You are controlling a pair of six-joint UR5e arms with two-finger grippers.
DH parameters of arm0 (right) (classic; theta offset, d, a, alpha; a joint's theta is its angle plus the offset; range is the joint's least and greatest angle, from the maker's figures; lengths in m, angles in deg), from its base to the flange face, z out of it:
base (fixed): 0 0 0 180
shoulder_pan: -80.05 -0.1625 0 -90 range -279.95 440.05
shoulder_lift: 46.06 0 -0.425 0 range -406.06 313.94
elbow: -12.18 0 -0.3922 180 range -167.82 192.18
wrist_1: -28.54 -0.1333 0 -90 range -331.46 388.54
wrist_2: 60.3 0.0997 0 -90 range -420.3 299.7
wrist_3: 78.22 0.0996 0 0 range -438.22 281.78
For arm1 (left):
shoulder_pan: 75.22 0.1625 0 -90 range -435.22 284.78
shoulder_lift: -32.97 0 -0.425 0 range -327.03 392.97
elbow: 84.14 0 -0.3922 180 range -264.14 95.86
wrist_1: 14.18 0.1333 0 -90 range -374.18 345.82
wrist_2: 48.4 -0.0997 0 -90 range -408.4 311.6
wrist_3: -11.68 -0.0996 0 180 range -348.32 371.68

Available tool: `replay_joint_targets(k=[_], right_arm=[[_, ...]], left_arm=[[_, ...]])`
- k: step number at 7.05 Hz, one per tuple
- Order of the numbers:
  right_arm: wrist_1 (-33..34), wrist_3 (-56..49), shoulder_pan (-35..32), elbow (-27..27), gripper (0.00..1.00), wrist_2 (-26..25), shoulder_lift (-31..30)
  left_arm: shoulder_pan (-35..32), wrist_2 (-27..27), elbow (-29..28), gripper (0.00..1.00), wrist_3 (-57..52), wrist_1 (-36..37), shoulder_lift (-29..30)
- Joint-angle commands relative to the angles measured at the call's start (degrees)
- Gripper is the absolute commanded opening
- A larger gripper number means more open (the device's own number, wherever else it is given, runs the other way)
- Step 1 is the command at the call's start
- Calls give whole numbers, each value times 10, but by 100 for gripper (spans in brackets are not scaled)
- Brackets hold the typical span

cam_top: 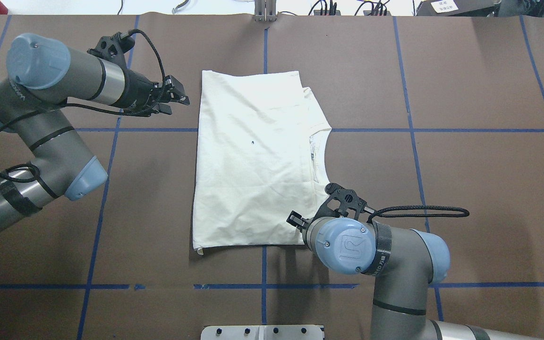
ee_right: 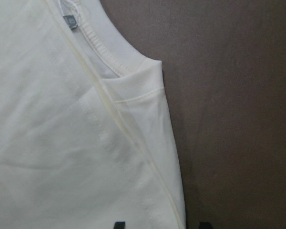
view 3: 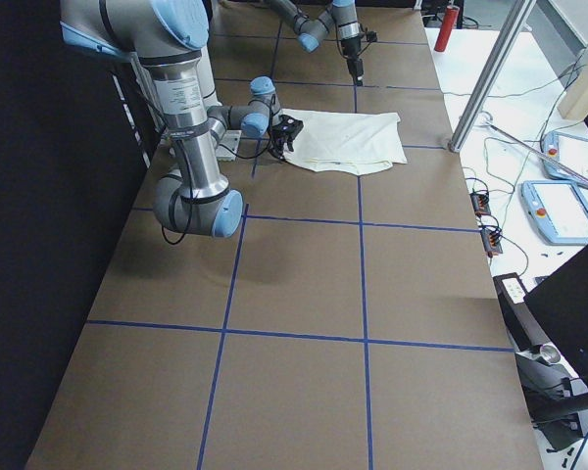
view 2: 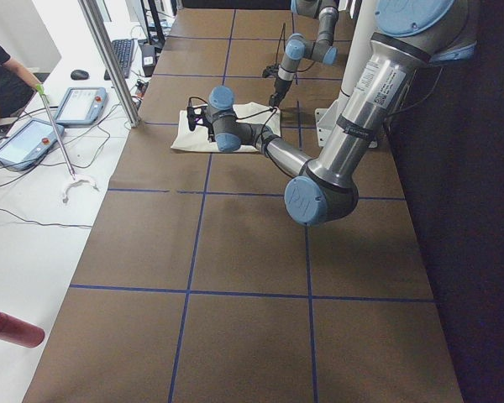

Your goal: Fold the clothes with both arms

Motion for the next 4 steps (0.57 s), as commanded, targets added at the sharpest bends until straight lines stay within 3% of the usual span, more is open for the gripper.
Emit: replay_joint_targets(k=[1,2,3,4], right_arm=[[0,0,1,-15,59,-1,2],[0,0,-1,-10,25,-1,3],[0,-2,-1,-11,0,0,1],[0,-4,-1,-9,0,0,0]], left_arm=[[0,0,0,59,0,0,-1],[0,0,0,59,0,0,0],[0,0,1,59,0,0,0],[0,0,0,59,0,0,-1]])
